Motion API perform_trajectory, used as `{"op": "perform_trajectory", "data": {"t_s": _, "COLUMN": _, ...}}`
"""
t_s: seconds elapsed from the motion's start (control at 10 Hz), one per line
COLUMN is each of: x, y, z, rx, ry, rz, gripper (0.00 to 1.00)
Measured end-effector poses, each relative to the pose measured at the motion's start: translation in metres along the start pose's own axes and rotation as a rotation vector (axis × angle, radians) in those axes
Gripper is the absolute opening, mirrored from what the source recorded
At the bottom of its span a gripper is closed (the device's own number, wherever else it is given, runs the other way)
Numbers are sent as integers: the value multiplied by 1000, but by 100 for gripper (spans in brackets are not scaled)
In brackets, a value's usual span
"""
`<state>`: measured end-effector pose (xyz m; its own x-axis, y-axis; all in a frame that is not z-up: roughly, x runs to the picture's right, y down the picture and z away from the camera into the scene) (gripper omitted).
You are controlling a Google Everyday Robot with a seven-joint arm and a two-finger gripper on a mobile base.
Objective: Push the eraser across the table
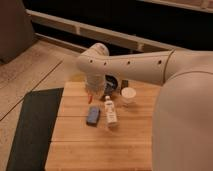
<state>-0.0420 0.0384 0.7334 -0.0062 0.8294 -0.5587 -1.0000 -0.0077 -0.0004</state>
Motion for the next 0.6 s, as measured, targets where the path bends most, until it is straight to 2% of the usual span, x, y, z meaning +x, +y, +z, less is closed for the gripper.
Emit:
{"op": "perform_trajectory", "data": {"t_s": 0.2, "x": -14, "y": -6, "z": 7, "rx": 18, "ry": -6, "rz": 13, "gripper": 0}}
{"op": "perform_trajectory", "data": {"t_s": 0.3, "x": -32, "y": -14, "z": 11, "rx": 25, "ry": -20, "rz": 22, "gripper": 0}}
{"op": "perform_trajectory", "data": {"t_s": 0.4, "x": -61, "y": -25, "z": 17, "rx": 25, "ry": -51, "rz": 14, "gripper": 0}}
{"op": "perform_trajectory", "data": {"t_s": 0.6, "x": -105, "y": -39, "z": 21, "rx": 10, "ry": -110, "rz": -38, "gripper": 0}}
